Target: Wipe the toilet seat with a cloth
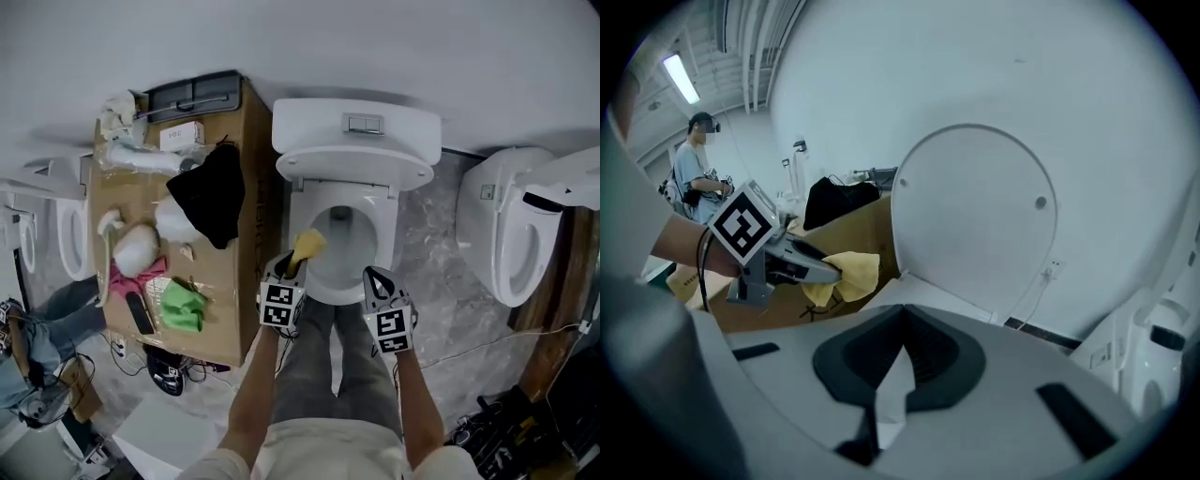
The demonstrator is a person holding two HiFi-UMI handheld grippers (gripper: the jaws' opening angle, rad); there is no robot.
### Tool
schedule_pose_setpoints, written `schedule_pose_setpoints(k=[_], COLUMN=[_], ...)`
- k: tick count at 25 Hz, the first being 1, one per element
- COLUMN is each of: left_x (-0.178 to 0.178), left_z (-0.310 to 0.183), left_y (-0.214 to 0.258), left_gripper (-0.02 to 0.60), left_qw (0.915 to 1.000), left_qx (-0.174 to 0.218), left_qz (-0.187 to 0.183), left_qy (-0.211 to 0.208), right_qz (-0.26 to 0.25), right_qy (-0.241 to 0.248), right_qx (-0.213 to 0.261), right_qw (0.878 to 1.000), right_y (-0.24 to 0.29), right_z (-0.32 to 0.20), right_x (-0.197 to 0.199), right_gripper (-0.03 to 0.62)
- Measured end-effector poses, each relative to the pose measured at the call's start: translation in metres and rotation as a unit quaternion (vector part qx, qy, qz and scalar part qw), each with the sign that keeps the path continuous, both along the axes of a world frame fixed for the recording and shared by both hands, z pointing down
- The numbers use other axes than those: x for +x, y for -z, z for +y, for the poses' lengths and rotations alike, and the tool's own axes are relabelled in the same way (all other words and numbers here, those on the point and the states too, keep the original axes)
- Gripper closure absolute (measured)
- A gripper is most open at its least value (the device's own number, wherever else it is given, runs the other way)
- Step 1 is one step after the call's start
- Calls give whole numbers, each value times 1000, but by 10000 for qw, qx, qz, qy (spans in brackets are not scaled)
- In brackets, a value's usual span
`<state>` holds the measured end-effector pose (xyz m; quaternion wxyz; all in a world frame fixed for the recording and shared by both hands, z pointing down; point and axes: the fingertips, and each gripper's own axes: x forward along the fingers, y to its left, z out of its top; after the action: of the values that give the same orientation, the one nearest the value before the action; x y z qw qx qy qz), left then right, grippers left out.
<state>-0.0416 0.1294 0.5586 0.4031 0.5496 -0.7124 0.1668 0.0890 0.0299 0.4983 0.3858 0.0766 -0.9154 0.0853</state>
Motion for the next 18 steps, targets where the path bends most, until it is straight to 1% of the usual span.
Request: schedule_pose_setpoints(k=[4,8,11,14,18], left_x=[4,4,6,9,13], left_z=[-15,-31,-42,-48,-53], left_y=[58,115,156,194,244], left_gripper=[486,486,486,486,486], left_qw=[9987,9958,9920,9874,9802], left_qx=[315,656,943,1217,1571], left_qz=[-172,-307,-410,-494,-572], left_qy=[-373,-566,-737,-881,-1059], right_qz=[-214,-539,-727,-946,-1173], right_qy=[-133,-136,-118,-116,-332], right_qx=[117,106,201,407,717], right_qw=[9996,9984,9971,9946,9900], right_y=[45,93,128,162,212], right_z=[-9,-15,-14,-14,-19], right_x=[-6,-13,-16,-16,-15], right_gripper=[588,588,588,589,589])
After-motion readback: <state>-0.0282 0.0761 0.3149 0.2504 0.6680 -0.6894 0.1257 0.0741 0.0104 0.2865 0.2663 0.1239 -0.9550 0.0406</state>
